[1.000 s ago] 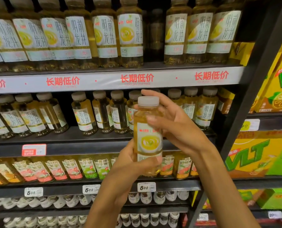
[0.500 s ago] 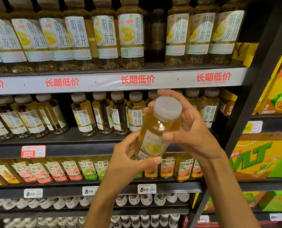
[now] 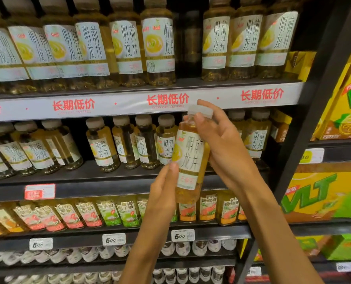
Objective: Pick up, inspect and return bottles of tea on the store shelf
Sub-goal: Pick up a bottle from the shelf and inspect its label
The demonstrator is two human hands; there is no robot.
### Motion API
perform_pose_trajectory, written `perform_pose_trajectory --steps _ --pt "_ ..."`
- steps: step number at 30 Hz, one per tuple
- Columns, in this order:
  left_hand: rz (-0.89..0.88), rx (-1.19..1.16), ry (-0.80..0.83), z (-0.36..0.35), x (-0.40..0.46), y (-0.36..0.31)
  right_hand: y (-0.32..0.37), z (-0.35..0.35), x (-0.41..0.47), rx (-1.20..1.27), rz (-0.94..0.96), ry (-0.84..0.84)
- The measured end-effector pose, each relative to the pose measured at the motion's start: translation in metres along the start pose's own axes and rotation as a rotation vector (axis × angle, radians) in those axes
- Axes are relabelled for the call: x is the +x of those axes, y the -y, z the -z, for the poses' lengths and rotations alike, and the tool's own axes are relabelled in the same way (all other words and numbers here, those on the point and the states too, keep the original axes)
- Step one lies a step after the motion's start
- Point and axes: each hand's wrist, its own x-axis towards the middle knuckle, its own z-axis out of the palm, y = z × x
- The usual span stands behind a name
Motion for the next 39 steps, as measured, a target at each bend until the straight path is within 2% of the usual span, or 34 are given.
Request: perform_pose_trajectory --steps 2,4,6,8,12,14,16,19,22,24,26,29,31,34,37,39 --pt "0.078 -0.181 -0.010 -0.001 0.003 -0.004 0.000 -0.001 0.000 0.064 -0.018 0.021" --pt "0.189 -0.404 0.072 -0.001 0.006 -0.007 0.001 0.000 0.002 0.162 -0.040 0.048" --pt "0.242 -0.493 0.175 -0.001 0.006 -0.007 0.001 0.002 0.005 0.195 -0.061 0.078" --pt "0.226 -0.446 0.171 0.000 0.006 -0.001 0.001 0.003 0.007 0.170 -0.049 0.075" --pt "0.080 -0.077 -0.026 0.003 0.008 0.007 0.002 0.002 0.005 0.000 0.020 -0.011" --pt "0.011 0.033 0.001 0.003 0.008 0.009 0.001 0.000 0.005 -0.072 0.031 -0.042" --pt "-0.025 0.026 0.040 0.001 0.008 0.009 0.001 -0.001 0.006 -0.092 0.002 -0.024" --pt "0.150 -0.248 0.008 -0.001 0.014 0.000 0.004 0.002 0.008 -0.017 -0.058 0.038" --pt "0.301 -0.577 0.183 -0.001 0.017 -0.002 0.004 0.003 0.009 0.101 -0.091 0.070" --pt "0.346 -0.654 0.286 0.000 0.017 0.002 0.001 0.001 0.009 0.166 -0.105 0.119" --pt "0.349 -0.609 0.297 0.000 0.020 0.007 0.001 0.000 0.010 0.171 -0.080 0.132" --pt "0.261 -0.318 0.090 -0.001 0.026 0.008 0.007 0.000 0.012 0.068 0.007 0.081" --pt "0.090 -0.143 -0.024 -0.002 0.027 0.005 0.013 -0.001 0.015 -0.040 0.071 0.004" --pt "-0.176 0.111 -0.023 -0.011 0.031 -0.009 0.024 -0.005 0.022 -0.109 0.113 -0.144" --pt "-0.253 0.162 -0.056 -0.018 0.047 -0.020 0.037 -0.007 0.033 -0.164 0.149 -0.169" --pt "-0.255 0.118 -0.010 -0.016 0.058 -0.031 0.049 -0.001 0.041 -0.145 0.137 -0.075"
